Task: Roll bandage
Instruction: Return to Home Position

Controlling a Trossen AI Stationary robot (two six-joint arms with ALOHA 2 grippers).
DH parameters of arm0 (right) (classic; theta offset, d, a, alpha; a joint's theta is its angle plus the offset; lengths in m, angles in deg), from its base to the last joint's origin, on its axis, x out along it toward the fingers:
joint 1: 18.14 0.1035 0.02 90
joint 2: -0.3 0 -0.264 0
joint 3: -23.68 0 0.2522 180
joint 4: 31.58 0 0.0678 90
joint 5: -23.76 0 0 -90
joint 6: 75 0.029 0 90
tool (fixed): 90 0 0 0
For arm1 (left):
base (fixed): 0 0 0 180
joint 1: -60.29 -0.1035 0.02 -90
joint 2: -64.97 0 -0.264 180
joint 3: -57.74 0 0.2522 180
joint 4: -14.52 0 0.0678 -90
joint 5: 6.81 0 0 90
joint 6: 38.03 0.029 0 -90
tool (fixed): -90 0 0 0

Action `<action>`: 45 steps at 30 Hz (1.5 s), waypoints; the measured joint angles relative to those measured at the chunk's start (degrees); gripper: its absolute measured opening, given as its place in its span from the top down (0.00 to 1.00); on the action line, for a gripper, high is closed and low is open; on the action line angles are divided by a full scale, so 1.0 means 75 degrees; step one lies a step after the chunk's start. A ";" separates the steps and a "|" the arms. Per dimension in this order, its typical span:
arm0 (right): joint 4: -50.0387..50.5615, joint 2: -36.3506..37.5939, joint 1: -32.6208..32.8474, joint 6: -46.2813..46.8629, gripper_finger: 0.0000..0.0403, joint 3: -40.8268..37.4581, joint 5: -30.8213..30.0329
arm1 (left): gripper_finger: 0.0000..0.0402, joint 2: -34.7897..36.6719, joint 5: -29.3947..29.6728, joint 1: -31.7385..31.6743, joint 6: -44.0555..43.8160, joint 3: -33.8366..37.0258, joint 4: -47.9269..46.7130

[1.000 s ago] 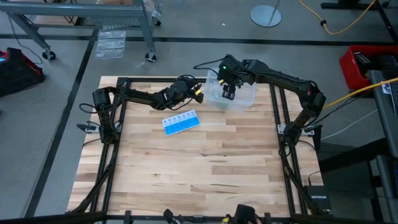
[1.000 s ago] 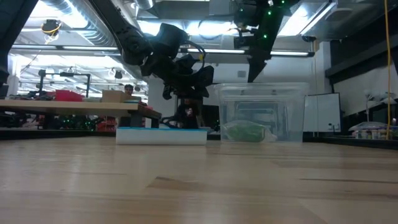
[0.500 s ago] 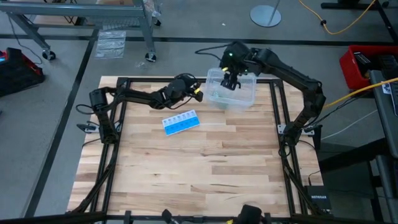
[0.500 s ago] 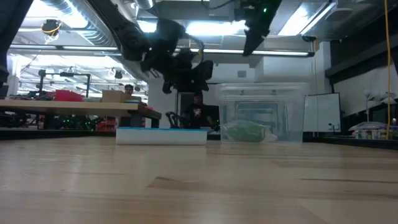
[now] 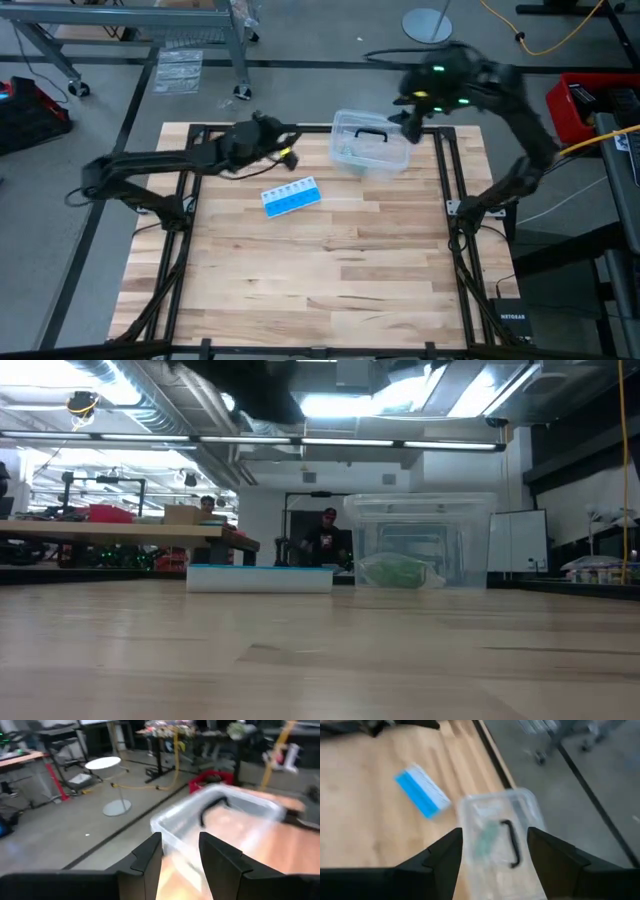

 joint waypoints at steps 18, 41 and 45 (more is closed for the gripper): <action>-0.2022 0.4130 0.1745 0.1593 0.44 -0.3397 0.0797 | 0.69 0.3564 -0.0017 0.3468 -0.2126 0.0805 -0.5314; -1.0059 0.7342 0.2500 0.2397 0.44 -1.2898 0.0740 | 0.69 0.3551 -0.0017 0.4557 -0.1682 0.5981 0.2269; -1.1082 0.7103 0.2500 0.2532 0.44 -1.3694 0.0762 | 0.69 0.3551 -0.0052 0.4557 -0.1670 0.6448 0.2744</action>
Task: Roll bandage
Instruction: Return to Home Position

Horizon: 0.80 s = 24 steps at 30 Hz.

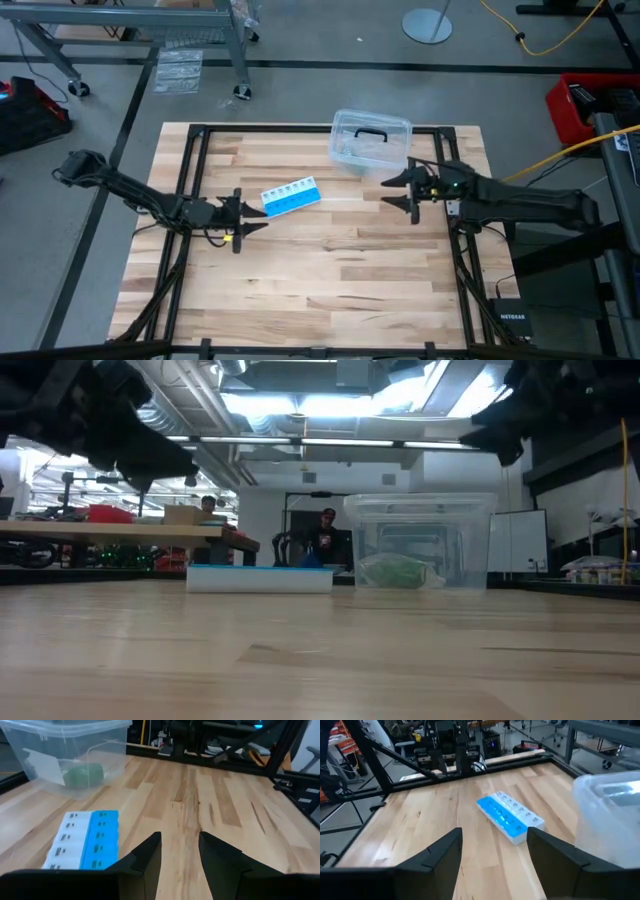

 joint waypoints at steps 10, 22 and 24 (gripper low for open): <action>-0.1977 -0.0294 0.0000 0.0008 0.44 -0.1403 0.0032 | 0.69 -0.0008 -0.0008 -0.0023 0.0795 0.0357 0.0422; -0.2400 -0.0294 -0.0001 -0.0146 0.44 -0.2233 0.0100 | 0.69 0.0000 -0.0003 -0.0775 0.2069 0.0357 0.1113; -0.2393 -0.0294 -0.0003 -0.0179 0.44 -0.2344 0.0036 | 0.69 0.0000 -0.0166 -0.1026 0.2064 0.0357 0.1132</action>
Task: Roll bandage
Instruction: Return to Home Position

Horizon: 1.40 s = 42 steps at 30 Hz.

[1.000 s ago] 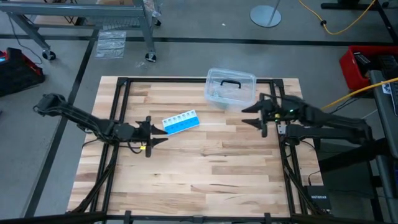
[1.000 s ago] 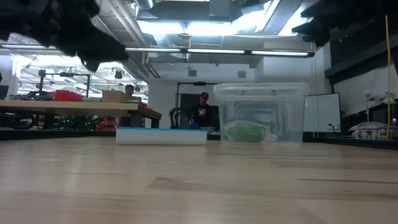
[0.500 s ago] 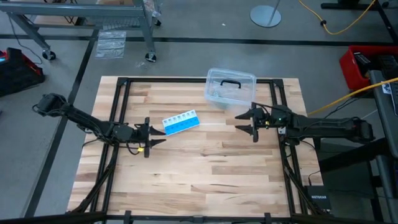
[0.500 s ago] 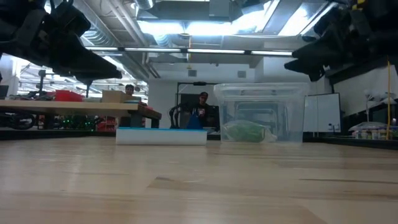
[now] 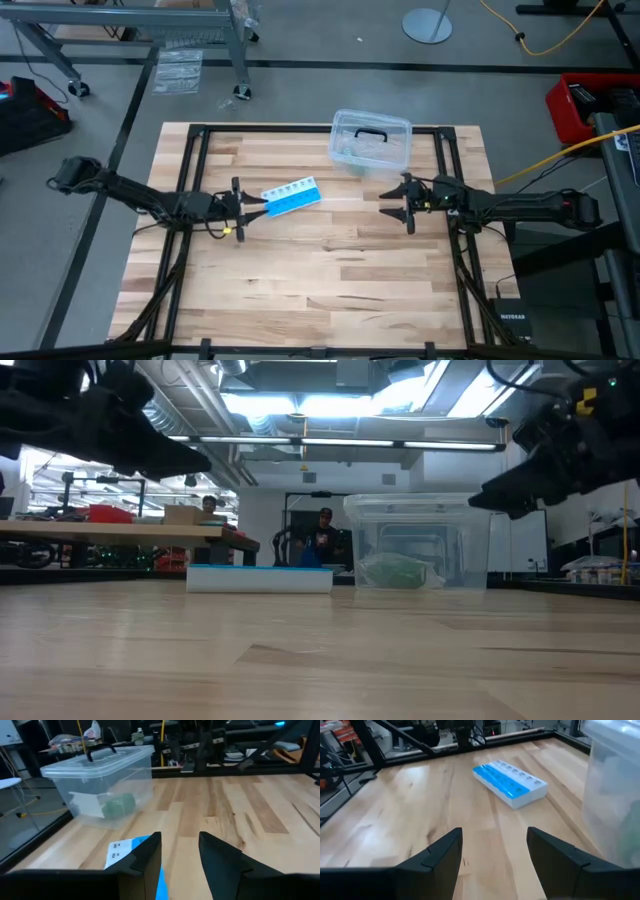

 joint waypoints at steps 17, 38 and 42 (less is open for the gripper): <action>-0.0013 0.0000 0.0000 -0.0019 0.44 -0.0331 -0.0388 | 0.69 0.0000 -0.2002 -0.1457 -0.0407 0.0000 -0.0076; 0.0560 0.0000 -0.0006 -0.0055 0.44 -0.0331 -0.1401 | 0.69 0.0000 -0.1976 -0.1451 0.0078 -0.0006 -0.1061; 0.0536 0.0000 -0.0006 -0.0055 0.44 -0.0331 -0.1682 | 0.69 0.0000 -0.1976 -0.1451 0.0302 -0.0006 -0.1107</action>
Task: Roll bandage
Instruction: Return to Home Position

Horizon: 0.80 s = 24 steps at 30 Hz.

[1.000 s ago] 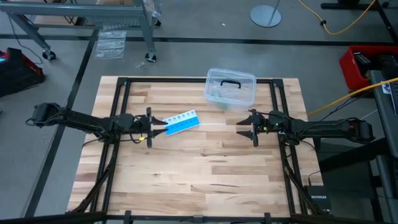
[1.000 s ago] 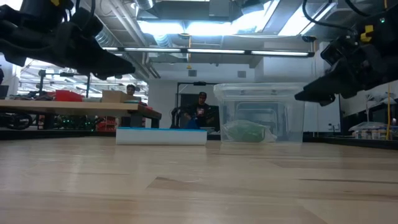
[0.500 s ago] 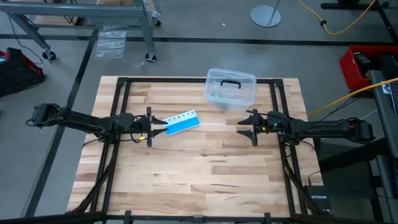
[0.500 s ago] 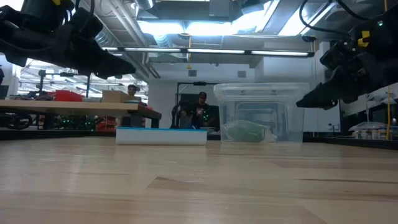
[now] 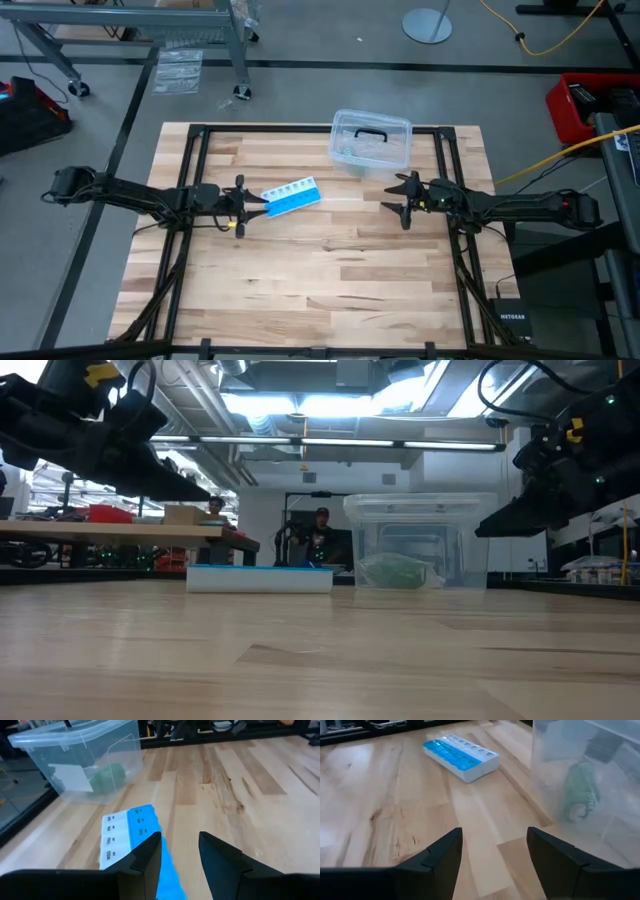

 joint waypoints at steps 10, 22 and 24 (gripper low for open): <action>0.0404 0.0000 0.0000 -0.0009 0.44 0.0000 -0.1198 | 0.69 0.0000 0.0003 0.0000 0.0214 0.0000 -0.0530; 0.1184 0.0000 0.0000 0.0065 0.44 0.0000 -0.1462 | 0.69 0.0000 0.0006 0.0000 -0.0860 0.0000 -0.1488; 0.1282 0.0000 0.0003 0.0070 0.44 0.0000 -0.1460 | 0.69 0.0000 0.0009 0.0000 -0.1039 0.0000 -0.1571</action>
